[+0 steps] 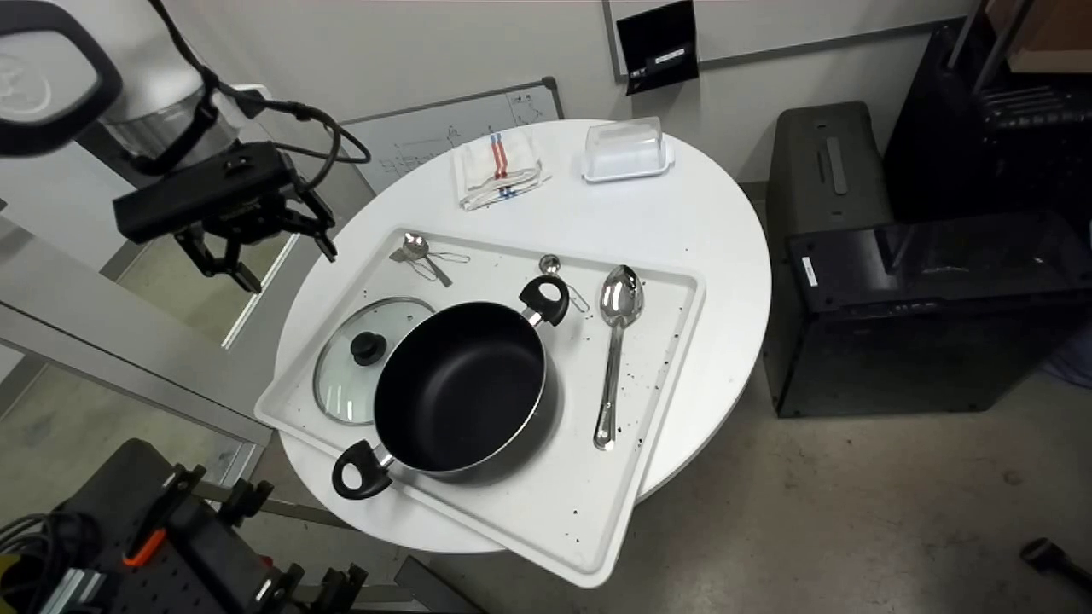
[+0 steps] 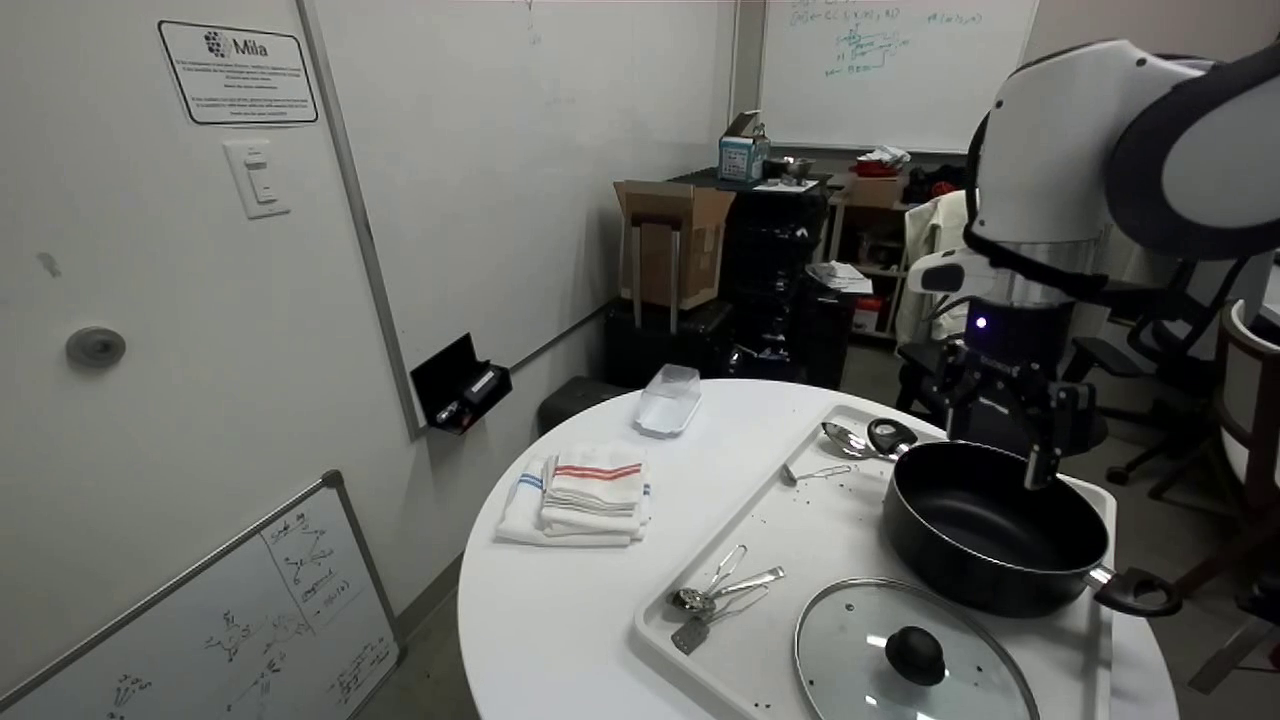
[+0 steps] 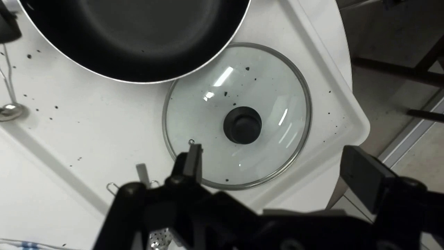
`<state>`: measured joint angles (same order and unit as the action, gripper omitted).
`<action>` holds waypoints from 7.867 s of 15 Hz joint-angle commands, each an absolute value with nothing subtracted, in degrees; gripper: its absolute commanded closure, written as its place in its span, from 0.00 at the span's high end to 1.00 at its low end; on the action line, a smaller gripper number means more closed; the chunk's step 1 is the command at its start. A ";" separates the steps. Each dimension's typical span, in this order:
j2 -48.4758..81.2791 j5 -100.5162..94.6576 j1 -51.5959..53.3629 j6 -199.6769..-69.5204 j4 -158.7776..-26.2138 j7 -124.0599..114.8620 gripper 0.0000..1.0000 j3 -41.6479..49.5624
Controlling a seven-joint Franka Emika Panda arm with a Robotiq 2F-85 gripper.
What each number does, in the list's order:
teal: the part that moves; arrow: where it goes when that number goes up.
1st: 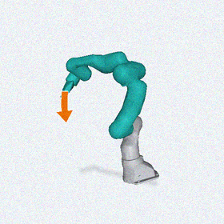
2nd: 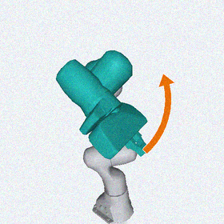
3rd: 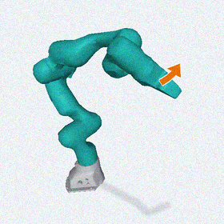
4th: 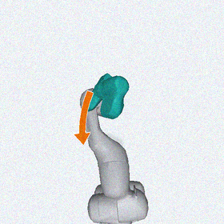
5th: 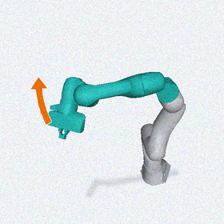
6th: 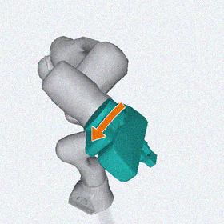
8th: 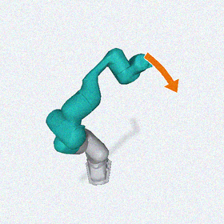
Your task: Put the glass lid on the black pot.
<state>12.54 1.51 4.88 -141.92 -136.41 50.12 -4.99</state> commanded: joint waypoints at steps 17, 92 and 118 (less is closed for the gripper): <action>35.77 -24.16 7.88 -164.97 -133.64 49.28 1.00 -6.01; 25.81 -17.13 -9.10 -156.34 -130.68 58.60 0.25 -7.12; 20.11 -16.99 -10.29 -157.15 -139.66 58.17 0.25 0.69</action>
<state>21.27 -16.31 -11.06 -156.19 -138.73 58.51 -0.42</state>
